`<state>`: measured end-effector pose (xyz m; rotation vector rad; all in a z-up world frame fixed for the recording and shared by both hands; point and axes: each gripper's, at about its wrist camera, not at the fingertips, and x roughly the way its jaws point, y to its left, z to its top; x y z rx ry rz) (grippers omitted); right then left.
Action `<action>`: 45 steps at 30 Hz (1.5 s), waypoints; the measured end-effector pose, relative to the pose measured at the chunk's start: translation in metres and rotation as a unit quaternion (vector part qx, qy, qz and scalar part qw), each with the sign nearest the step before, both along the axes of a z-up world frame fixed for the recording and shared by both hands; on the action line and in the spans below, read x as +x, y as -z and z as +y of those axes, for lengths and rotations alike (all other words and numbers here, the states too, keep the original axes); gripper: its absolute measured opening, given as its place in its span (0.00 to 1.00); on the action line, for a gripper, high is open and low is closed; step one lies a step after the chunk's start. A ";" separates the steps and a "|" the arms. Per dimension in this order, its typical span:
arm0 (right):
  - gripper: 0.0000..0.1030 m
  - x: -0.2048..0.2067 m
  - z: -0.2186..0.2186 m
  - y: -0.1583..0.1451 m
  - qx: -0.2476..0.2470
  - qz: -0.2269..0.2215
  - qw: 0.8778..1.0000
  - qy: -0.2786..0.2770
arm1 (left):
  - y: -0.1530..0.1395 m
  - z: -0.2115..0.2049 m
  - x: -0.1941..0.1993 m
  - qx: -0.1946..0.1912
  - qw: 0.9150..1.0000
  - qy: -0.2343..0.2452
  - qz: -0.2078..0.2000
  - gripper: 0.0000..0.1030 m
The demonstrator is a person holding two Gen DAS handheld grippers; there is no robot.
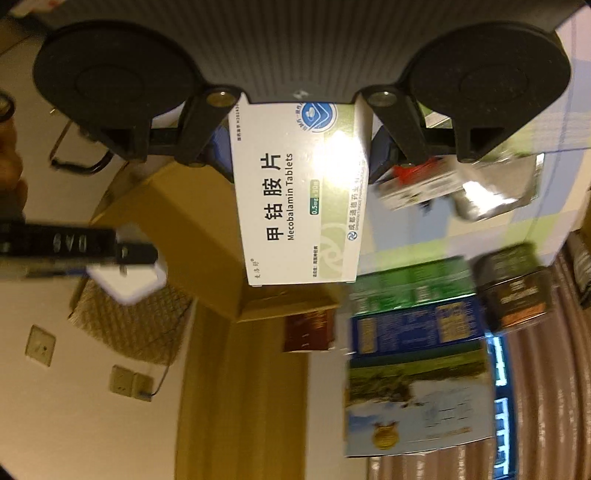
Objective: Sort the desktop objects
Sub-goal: 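Carry both items to the cardboard box and release them inside, then move both tools back over the table toward the green oral spray box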
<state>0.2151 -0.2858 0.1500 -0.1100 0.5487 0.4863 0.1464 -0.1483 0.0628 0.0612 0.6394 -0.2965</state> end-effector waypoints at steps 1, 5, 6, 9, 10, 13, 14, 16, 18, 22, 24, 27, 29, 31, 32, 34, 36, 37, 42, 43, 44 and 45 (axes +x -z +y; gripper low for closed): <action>0.60 0.007 -0.010 0.002 0.002 0.009 1.000 0.004 | -0.001 -0.008 0.006 -0.003 1.000 0.003 0.002 0.65; 0.60 0.026 -0.037 0.009 0.007 0.027 1.000 0.010 | -0.002 -0.044 0.033 -0.007 1.000 0.023 0.003 0.65; 0.60 0.031 -0.041 0.010 0.011 0.031 0.999 0.010 | -0.002 -0.054 0.040 -0.008 1.000 0.028 0.004 0.65; 0.60 0.041 -0.054 0.012 0.019 0.036 0.999 0.012 | 0.002 -0.075 0.055 -0.007 0.999 0.041 0.009 0.65; 0.60 0.044 -0.057 0.014 0.023 0.038 0.999 0.013 | 0.004 -0.081 0.059 -0.007 0.999 0.044 0.012 0.65; 0.60 0.056 -0.058 0.019 0.031 0.048 0.998 0.016 | 0.010 -0.091 0.070 -0.008 0.999 0.048 0.017 0.65; 0.60 0.058 -0.057 0.021 0.031 0.049 0.998 0.016 | 0.012 -0.094 0.072 -0.008 0.999 0.050 0.018 0.65; 0.60 0.062 -0.057 0.024 0.033 0.053 0.998 0.017 | 0.016 -0.097 0.077 -0.006 0.998 0.056 0.022 0.65; 0.60 0.065 -0.056 0.026 0.032 0.055 0.998 0.017 | 0.020 -0.099 0.080 -0.003 0.998 0.059 0.024 0.66; 0.60 0.065 -0.055 0.029 0.031 0.058 0.998 0.014 | 0.020 -0.093 0.078 0.002 0.998 0.058 0.018 0.66; 0.60 0.065 -0.052 0.030 0.028 0.057 0.998 0.011 | 0.017 -0.083 0.073 0.000 0.999 0.051 0.014 0.66; 0.60 0.063 -0.046 0.035 0.024 0.061 0.998 0.005 | 0.014 -0.064 0.063 -0.005 0.999 0.035 0.009 0.71; 0.60 0.064 -0.041 0.038 0.023 0.064 0.998 0.004 | 0.012 -0.050 0.058 -0.006 1.000 0.023 0.007 0.72; 0.60 0.065 -0.036 0.040 0.023 0.066 0.998 0.002 | 0.011 -0.038 0.052 -0.004 1.000 0.015 0.004 0.74; 0.60 0.065 -0.034 0.040 0.024 0.065 0.998 0.001 | 0.010 -0.033 0.050 -0.001 1.000 0.012 0.002 0.76; 0.70 0.064 -0.031 0.039 0.022 0.065 0.998 0.001 | 0.007 -0.023 0.046 0.004 1.000 0.005 -0.001 0.80; 0.79 0.061 -0.029 0.036 0.025 0.060 0.998 0.001 | 0.006 -0.013 0.041 0.007 1.000 -0.002 -0.004 0.83; 0.80 0.059 -0.028 0.035 0.026 0.058 0.998 -0.001 | 0.005 -0.009 0.037 0.008 1.000 -0.006 -0.005 0.83; 0.81 0.045 -0.019 0.026 0.027 0.053 0.998 -0.014 | 0.005 0.013 0.021 0.009 1.000 -0.024 -0.008 0.89; 0.82 0.041 -0.017 0.024 0.026 0.053 0.998 -0.018 | 0.005 0.016 0.017 0.010 1.000 -0.027 -0.009 0.90; 0.82 0.038 -0.015 0.023 0.026 0.053 0.998 -0.020 | 0.005 0.019 0.014 0.012 0.999 -0.030 -0.009 0.91; 0.83 0.034 -0.013 0.021 0.024 0.054 0.998 -0.022 | 0.005 0.023 0.010 0.014 0.999 -0.033 -0.010 0.91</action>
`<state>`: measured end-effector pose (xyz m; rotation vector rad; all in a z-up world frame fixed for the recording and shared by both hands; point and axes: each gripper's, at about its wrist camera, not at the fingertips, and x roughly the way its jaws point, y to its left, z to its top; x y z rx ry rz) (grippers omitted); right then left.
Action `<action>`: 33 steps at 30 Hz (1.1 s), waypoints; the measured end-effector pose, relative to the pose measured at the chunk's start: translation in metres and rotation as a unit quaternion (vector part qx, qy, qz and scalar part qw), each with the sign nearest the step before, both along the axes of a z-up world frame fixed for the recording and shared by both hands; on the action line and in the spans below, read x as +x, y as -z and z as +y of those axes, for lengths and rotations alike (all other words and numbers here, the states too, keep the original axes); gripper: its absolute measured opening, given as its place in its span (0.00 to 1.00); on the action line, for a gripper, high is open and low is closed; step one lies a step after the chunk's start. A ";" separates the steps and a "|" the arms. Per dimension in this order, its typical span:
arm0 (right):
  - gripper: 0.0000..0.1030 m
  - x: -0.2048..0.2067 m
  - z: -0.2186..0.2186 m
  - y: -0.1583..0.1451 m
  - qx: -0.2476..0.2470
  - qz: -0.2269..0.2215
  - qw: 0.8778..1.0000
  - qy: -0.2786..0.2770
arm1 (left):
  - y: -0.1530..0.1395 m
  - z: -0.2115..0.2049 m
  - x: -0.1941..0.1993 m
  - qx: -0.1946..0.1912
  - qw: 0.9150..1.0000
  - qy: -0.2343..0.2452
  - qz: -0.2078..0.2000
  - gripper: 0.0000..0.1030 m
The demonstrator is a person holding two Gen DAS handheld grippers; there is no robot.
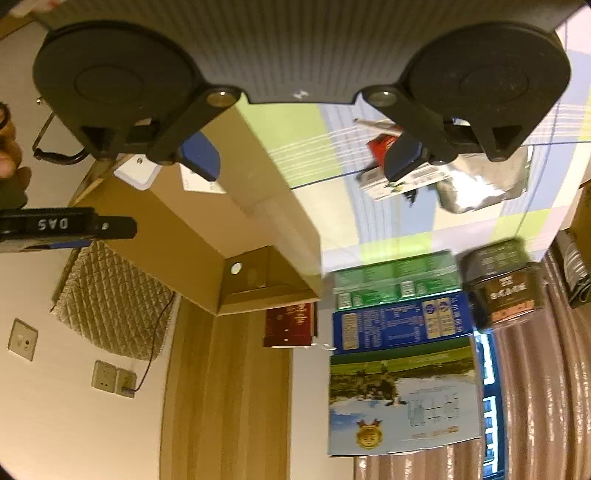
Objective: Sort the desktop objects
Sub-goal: 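Move both tools back over the table toward the green oral spray box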
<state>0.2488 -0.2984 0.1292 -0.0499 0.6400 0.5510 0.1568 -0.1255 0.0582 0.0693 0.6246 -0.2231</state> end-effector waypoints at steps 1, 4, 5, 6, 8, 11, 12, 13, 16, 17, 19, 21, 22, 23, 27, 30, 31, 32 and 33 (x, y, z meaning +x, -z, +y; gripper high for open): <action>0.84 -0.004 0.002 -0.002 -0.001 0.000 1.000 -0.001 | 0.000 0.004 -0.004 0.001 1.000 -0.002 0.000 0.92; 0.85 -0.015 0.007 -0.008 0.001 -0.004 1.000 -0.005 | -0.002 0.013 -0.014 0.006 1.000 -0.005 -0.001 0.95; 0.86 -0.018 0.009 -0.010 0.000 -0.004 1.000 -0.007 | -0.003 0.017 -0.018 0.007 1.000 -0.006 -0.002 0.97; 0.86 -0.021 0.011 -0.013 0.001 -0.005 1.000 -0.009 | -0.005 0.021 -0.022 0.008 1.000 -0.007 -0.004 0.99; 0.87 -0.029 0.015 -0.018 0.001 -0.008 1.000 -0.014 | -0.007 0.029 -0.029 0.009 1.000 -0.009 -0.006 0.99; 0.89 -0.040 0.023 -0.025 0.001 -0.011 1.000 -0.023 | -0.012 0.042 -0.040 0.011 1.000 -0.016 -0.007 0.99; 0.90 -0.044 0.026 -0.028 0.002 -0.012 1.000 -0.027 | -0.013 0.047 -0.044 0.011 1.000 -0.018 -0.008 0.99; 0.92 -0.047 0.029 -0.030 0.002 -0.013 0.999 -0.031 | -0.014 0.052 -0.047 0.011 1.000 -0.020 -0.009 0.99; 0.95 -0.055 0.040 -0.035 0.001 -0.017 0.999 -0.042 | -0.017 0.065 -0.057 0.016 0.999 -0.026 -0.011 0.99; 0.96 -0.057 0.044 -0.037 0.002 -0.018 0.999 -0.046 | -0.018 0.069 -0.059 0.019 0.999 -0.029 -0.012 0.99; 0.98 -0.062 0.051 -0.039 0.002 -0.020 0.998 -0.054 | -0.019 0.077 -0.065 0.024 0.999 -0.036 -0.014 0.99; 0.98 -0.066 0.058 -0.042 0.004 -0.020 0.998 -0.063 | -0.019 0.087 -0.070 0.026 0.999 -0.045 -0.014 0.99; 0.98 -0.068 0.062 -0.043 0.004 -0.020 0.997 -0.068 | -0.019 0.092 -0.072 0.026 0.998 -0.050 -0.013 0.99; 0.98 -0.071 0.065 -0.044 0.005 -0.020 0.997 -0.072 | -0.018 0.097 -0.074 0.027 0.998 -0.054 -0.013 0.99; 0.98 -0.083 0.081 -0.046 0.011 -0.020 0.995 -0.095 | -0.014 0.118 -0.082 0.033 0.997 -0.072 -0.008 0.99; 0.98 -0.092 0.094 -0.042 0.013 -0.017 0.993 -0.117 | -0.007 0.132 -0.088 0.040 0.996 -0.076 0.002 0.99; 0.98 -0.095 0.100 -0.039 0.010 -0.017 0.992 -0.126 | -0.005 0.136 -0.090 0.042 0.996 -0.075 0.005 0.99; 0.98 -0.097 0.106 -0.036 0.005 -0.017 0.991 -0.132 | -0.002 0.141 -0.092 0.043 0.996 -0.075 0.009 0.99; 0.98 -0.100 0.112 -0.032 0.001 -0.015 0.990 -0.138 | 0.001 0.145 -0.093 0.044 0.996 -0.075 0.013 0.99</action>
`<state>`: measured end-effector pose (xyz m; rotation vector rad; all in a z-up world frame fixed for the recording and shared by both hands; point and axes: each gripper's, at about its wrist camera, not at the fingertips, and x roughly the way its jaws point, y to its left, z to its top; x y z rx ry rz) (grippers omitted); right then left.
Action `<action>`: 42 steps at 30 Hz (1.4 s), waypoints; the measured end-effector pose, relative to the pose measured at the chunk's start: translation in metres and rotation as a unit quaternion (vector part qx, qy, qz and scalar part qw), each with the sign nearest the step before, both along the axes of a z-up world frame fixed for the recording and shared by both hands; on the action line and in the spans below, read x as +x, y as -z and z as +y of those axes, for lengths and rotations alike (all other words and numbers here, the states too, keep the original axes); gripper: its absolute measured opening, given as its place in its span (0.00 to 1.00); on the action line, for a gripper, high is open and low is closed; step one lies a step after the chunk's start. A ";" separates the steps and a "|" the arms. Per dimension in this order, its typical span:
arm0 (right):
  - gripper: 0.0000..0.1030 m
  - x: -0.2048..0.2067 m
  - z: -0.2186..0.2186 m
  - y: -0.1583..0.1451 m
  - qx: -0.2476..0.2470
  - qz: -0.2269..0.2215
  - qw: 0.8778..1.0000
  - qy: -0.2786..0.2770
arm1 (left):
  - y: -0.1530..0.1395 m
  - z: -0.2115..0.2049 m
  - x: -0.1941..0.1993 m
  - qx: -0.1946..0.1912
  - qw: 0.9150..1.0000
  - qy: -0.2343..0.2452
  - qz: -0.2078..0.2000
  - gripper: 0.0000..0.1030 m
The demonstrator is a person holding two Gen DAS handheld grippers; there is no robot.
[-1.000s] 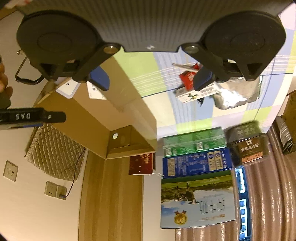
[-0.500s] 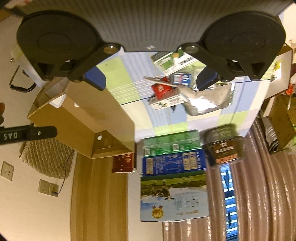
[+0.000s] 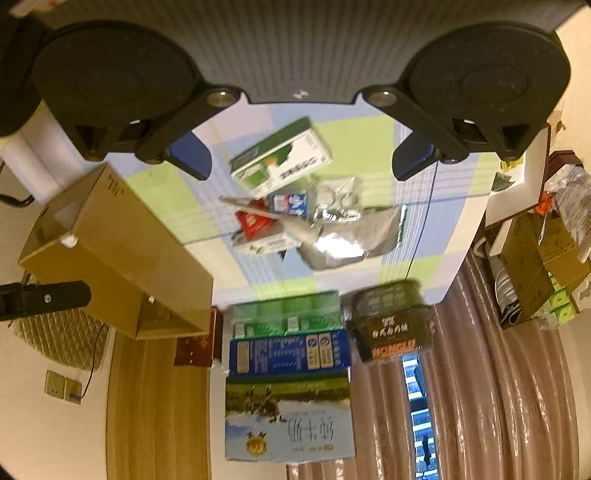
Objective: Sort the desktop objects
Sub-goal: 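Move both tools back over the table toward the green oral spray box, then grasp the green oral spray box with the left gripper while the right gripper grasps the white spoon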
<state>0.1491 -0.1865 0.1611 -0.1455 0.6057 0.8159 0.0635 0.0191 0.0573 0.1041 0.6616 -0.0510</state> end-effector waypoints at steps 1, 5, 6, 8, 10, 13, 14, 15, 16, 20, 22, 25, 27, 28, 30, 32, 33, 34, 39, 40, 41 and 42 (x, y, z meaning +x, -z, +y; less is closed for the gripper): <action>0.98 -0.002 0.004 0.004 -0.001 0.003 1.000 -0.005 | 0.002 0.003 -0.001 0.002 1.000 -0.001 0.003 0.99; 0.98 -0.006 0.019 0.020 -0.007 0.016 1.000 -0.022 | 0.015 0.017 -0.002 0.005 1.000 -0.004 0.014 0.99; 0.98 -0.007 0.022 0.025 -0.009 0.018 0.999 -0.024 | 0.018 0.020 -0.001 0.004 1.000 -0.003 0.017 0.99; 0.98 -0.008 0.029 0.034 -0.013 0.025 0.999 -0.029 | 0.025 0.026 0.001 0.003 1.000 -0.002 0.021 0.99; 0.98 -0.007 0.036 0.043 -0.017 0.031 0.999 -0.031 | 0.032 0.032 0.005 0.006 1.000 -0.004 0.024 0.99; 0.98 -0.006 0.046 0.055 -0.021 0.039 0.998 -0.034 | 0.044 0.039 0.010 0.008 1.000 -0.006 0.029 0.99; 0.98 -0.006 0.049 0.059 -0.023 0.041 0.998 -0.035 | 0.048 0.041 0.013 0.009 0.999 -0.006 0.031 0.99; 0.98 -0.005 0.052 0.063 -0.025 0.043 0.998 -0.036 | 0.052 0.043 0.015 0.009 0.999 -0.005 0.034 0.99; 0.98 -0.004 0.055 0.068 -0.028 0.044 0.998 -0.038 | 0.055 0.044 0.018 0.009 0.999 -0.003 0.036 0.99; 0.98 0.003 0.066 0.084 -0.035 0.052 0.997 -0.039 | 0.070 0.047 0.029 0.011 0.999 0.024 0.041 0.99; 0.98 0.009 0.071 0.091 -0.039 0.056 0.997 -0.037 | 0.077 0.044 0.037 0.017 0.998 0.044 0.045 0.99; 0.98 0.015 0.079 0.101 -0.042 0.059 0.997 -0.037 | 0.086 0.040 0.048 0.033 0.995 0.077 0.047 0.99; 0.98 0.017 0.084 0.105 -0.043 0.057 0.997 -0.041 | 0.092 0.037 0.057 0.042 0.993 0.095 0.048 0.99; 0.98 0.019 0.087 0.108 -0.043 0.054 0.997 -0.046 | 0.095 0.037 0.062 0.043 0.992 0.104 0.049 0.99; 0.98 0.021 0.092 0.112 -0.048 0.048 0.996 -0.055 | 0.101 0.036 0.072 0.039 0.990 0.121 0.053 0.99; 0.98 0.024 0.098 0.117 -0.055 0.044 0.995 -0.068 | 0.105 0.036 0.080 0.032 0.988 0.140 0.057 0.99; 0.98 0.025 0.101 0.119 -0.058 0.044 0.995 -0.073 | 0.107 0.035 0.085 0.029 0.986 0.152 0.059 0.98; 0.98 0.028 0.103 0.120 -0.060 0.045 0.994 -0.077 | 0.109 0.035 0.088 0.028 0.984 0.163 0.059 0.98; 0.98 0.034 0.116 0.127 -0.086 0.029 0.989 -0.114 | 0.120 0.031 0.110 0.035 0.973 0.217 0.075 0.95; 0.98 0.035 0.119 0.128 -0.093 0.025 0.988 -0.123 | 0.121 0.032 0.113 0.037 0.971 0.224 0.078 0.95; 0.98 0.036 0.122 0.129 -0.102 0.019 0.986 -0.132 | 0.123 0.032 0.116 0.038 0.969 0.229 0.081 0.94; 0.98 0.036 0.124 0.130 -0.111 0.011 0.984 -0.141 | 0.125 0.033 0.119 0.038 0.967 0.237 0.084 0.92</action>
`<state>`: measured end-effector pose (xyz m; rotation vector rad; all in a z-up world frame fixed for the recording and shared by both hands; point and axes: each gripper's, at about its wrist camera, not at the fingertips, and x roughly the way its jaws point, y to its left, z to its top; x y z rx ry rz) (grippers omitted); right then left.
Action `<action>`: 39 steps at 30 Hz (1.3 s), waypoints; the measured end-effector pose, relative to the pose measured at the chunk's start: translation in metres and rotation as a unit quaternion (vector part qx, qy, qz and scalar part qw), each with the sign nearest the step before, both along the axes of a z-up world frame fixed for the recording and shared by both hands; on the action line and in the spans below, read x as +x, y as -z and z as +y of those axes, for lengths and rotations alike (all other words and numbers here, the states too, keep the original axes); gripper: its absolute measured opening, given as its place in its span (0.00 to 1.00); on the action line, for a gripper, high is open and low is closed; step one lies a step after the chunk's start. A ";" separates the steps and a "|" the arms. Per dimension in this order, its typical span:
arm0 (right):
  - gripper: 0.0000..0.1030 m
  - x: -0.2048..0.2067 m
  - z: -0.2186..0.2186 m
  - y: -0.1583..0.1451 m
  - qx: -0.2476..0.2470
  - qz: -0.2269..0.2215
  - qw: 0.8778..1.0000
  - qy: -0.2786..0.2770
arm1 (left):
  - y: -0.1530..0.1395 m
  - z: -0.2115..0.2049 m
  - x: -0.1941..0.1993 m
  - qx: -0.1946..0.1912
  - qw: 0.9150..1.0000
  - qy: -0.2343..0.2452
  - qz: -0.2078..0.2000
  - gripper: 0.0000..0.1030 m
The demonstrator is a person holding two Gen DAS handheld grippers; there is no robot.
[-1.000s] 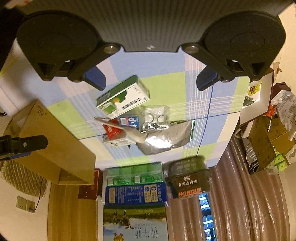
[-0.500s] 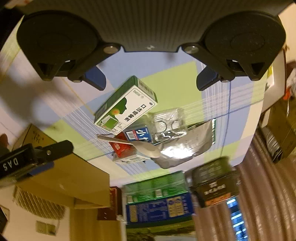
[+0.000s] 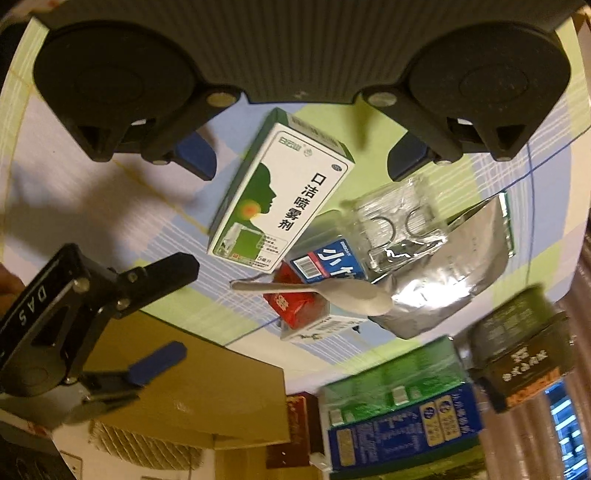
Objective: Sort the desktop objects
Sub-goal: 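Grasp the green oral spray box with the left gripper while the right gripper grasps the white spoon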
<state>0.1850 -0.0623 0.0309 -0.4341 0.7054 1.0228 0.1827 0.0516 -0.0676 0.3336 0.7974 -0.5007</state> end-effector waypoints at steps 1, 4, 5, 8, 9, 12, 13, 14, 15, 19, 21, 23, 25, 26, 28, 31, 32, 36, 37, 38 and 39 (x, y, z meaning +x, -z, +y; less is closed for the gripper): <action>0.98 0.001 0.003 0.001 -0.009 -0.008 1.000 -0.010 | 0.001 0.000 0.002 0.002 1.000 0.009 0.003 0.91; 0.97 0.007 0.009 0.002 -0.029 -0.023 0.999 -0.026 | 0.004 -0.002 0.008 0.008 1.000 0.028 0.006 0.89; 0.95 0.010 0.011 0.002 -0.034 -0.027 0.999 -0.031 | 0.004 -0.003 0.009 0.008 0.999 0.033 0.007 0.89; 0.82 0.020 0.020 0.004 -0.063 -0.037 0.996 -0.054 | 0.004 -0.005 0.014 0.010 0.999 0.048 0.008 0.85; 0.79 0.022 0.025 0.005 -0.077 -0.044 0.994 -0.065 | 0.005 -0.006 0.016 0.012 0.999 0.051 0.008 0.83; 0.70 0.024 0.039 0.008 -0.110 -0.064 0.986 -0.104 | 0.006 -0.008 0.021 0.016 0.998 0.058 0.010 0.78; 0.66 0.025 0.043 0.009 -0.116 -0.067 0.984 -0.114 | 0.006 -0.008 0.022 0.017 0.998 0.059 0.012 0.76; 0.64 0.026 0.047 0.010 -0.122 -0.069 0.982 -0.123 | 0.007 -0.009 0.024 0.017 0.998 0.061 0.013 0.74; 0.57 0.028 0.052 0.011 -0.128 -0.070 0.980 -0.132 | 0.007 -0.010 0.025 0.017 0.998 0.063 0.013 0.73; 0.46 0.036 0.068 0.017 -0.131 -0.052 0.978 -0.156 | 0.009 -0.014 0.024 0.018 0.997 0.069 0.018 0.63; 0.43 0.036 0.074 0.021 -0.143 -0.051 0.974 -0.166 | 0.008 -0.015 0.022 0.021 0.997 0.068 0.019 0.59; 0.40 0.037 0.078 0.024 -0.146 -0.045 0.974 -0.170 | 0.005 -0.014 0.018 0.020 0.997 0.070 0.023 0.56; 0.38 0.041 0.081 0.024 -0.140 -0.033 0.976 -0.166 | 0.004 -0.011 0.013 0.018 0.997 0.070 0.025 0.55; 0.37 0.041 0.083 0.024 -0.140 -0.032 0.976 -0.166 | 0.004 -0.010 0.011 0.019 0.997 0.067 0.025 0.55; 0.32 0.041 0.087 0.024 -0.143 -0.034 0.974 -0.170 | 0.004 -0.006 0.007 0.020 0.998 0.061 0.027 0.55; 0.29 0.041 0.092 0.027 -0.151 -0.039 0.972 -0.175 | 0.002 0.002 0.000 0.026 0.998 0.050 0.027 0.55; 0.28 0.041 0.092 0.027 -0.150 -0.040 0.972 -0.174 | 0.002 0.005 -0.003 0.027 0.998 0.043 0.026 0.55; 0.19 0.042 0.094 0.029 -0.148 -0.051 0.973 -0.168 | 0.002 0.015 -0.012 0.021 0.999 0.023 0.027 0.52; 0.14 0.042 0.095 0.031 -0.151 -0.055 0.973 -0.166 | 0.002 0.016 -0.013 0.019 0.999 0.018 0.027 0.52; 0.11 0.040 0.094 0.032 -0.155 -0.057 0.972 -0.167 | 0.002 0.017 -0.015 0.017 0.999 0.015 0.027 0.51; 0.08 0.037 0.094 0.035 -0.158 -0.060 0.971 -0.169 | 0.001 0.018 -0.016 0.016 0.999 0.011 0.028 0.51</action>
